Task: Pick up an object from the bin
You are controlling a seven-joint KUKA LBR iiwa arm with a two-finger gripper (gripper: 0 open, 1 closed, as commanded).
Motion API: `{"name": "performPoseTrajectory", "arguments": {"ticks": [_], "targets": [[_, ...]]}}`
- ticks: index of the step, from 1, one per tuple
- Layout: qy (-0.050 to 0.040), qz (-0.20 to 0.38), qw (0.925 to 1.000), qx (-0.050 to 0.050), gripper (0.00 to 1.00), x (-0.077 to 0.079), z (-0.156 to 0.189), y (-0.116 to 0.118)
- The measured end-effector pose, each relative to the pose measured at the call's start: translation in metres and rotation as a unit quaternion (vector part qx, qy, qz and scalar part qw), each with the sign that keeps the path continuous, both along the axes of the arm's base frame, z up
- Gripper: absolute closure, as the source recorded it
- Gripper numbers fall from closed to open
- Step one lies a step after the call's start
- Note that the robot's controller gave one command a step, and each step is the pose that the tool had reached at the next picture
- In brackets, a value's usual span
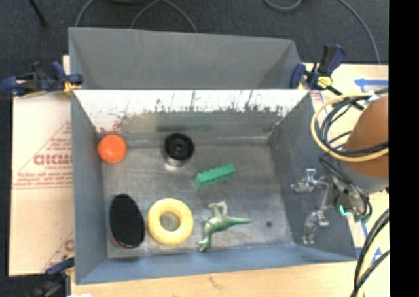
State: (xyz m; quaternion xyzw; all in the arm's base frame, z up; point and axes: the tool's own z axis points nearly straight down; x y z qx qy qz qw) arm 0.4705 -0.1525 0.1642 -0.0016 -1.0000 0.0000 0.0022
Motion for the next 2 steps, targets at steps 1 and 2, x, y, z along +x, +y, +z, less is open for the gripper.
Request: {"name": "performPoseTrajectory", "arguments": {"ticks": [1, 2], "targets": [[-0.0038, 0.002, 1.0, -0.001, 0.0, 0.002, 0.004, 0.0], [-0.0053, 0.032, 0.9995, -0.002, 0.0, 0.018, -0.014, 0.017]]}}
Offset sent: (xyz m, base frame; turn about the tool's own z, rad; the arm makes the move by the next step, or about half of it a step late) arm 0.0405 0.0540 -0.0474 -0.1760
